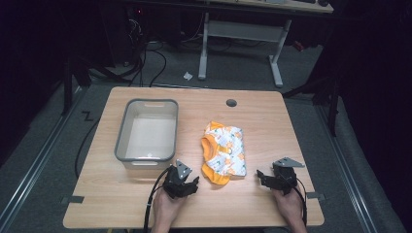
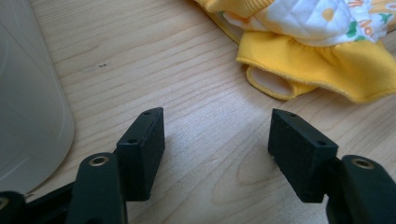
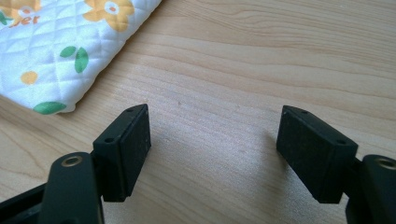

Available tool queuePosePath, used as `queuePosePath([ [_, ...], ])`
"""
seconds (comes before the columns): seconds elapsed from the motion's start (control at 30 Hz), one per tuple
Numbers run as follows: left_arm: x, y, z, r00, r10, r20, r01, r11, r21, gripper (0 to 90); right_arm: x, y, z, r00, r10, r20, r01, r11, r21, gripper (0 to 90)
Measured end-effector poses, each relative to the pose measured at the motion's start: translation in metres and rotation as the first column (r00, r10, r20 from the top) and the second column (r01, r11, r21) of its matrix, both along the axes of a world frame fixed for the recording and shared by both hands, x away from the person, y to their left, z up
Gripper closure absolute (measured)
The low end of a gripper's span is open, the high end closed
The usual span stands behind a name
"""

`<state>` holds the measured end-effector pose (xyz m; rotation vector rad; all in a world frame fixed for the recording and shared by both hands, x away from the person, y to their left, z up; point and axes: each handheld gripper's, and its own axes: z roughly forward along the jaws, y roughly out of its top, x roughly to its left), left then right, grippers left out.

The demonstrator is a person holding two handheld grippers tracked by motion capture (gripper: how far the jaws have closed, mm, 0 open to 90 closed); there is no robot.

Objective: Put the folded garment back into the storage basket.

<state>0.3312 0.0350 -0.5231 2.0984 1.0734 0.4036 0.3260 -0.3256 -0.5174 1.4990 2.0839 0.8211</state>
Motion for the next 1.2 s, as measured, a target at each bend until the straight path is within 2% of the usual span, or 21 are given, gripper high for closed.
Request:
queuePosePath([
  [0.17,0.003,-0.001,0.002,0.9997,-0.004,-0.024,0.004,1.0,-0.002,36.1,0.0,0.0,0.0,1.0,0.0,0.0,0.0,1.0,0.0,26.2],
  [0.37,0.004,-0.001,0.007,0.999,-0.025,-0.038,0.023,0.9981,-0.057,35.3,0.0,0.0,0.0,1.0,0.0,0.0,0.0,1.0,0.0,26.2],
  [0.53,0.005,-0.005,0.016,0.9981,-0.052,-0.034,0.05,0.9966,-0.066,34.3,0.0,0.0,0.0,1.0,0.0,0.0,0.0,1.0,0.0,26.2],
  [0.63,0.007,-0.01,0.024,0.997,-0.073,-0.025,0.07,0.9936,-0.088,33.8,0.0,0.0,0.0,1.0,0.0,0.0,0.0,1.0,0.0,26.2],
  [0.73,0.009,-0.014,0.03,0.9965,-0.083,-0.013,0.082,0.9925,-0.091,33.2,0.0,0.0,0.0,1.0,0.0,0.0,0.0,1.0,-0.001,26.2],
  [1.0,0.017,-0.025,0.041,0.9945,-0.103,-0.018,0.101,0.9893,-0.106,30.9,0.0,0.0,0.0,1.0,0.004,-0.002,-0.004,1.0,-0.001,26.2],
  [1.2,0.025,-0.035,0.049,0.9913,-0.126,-0.036,0.122,0.9874,-0.101,27.6,0.0,0.0,0.0,1.0,0.006,-0.002,-0.006,1.0,0.0,26.2],
])
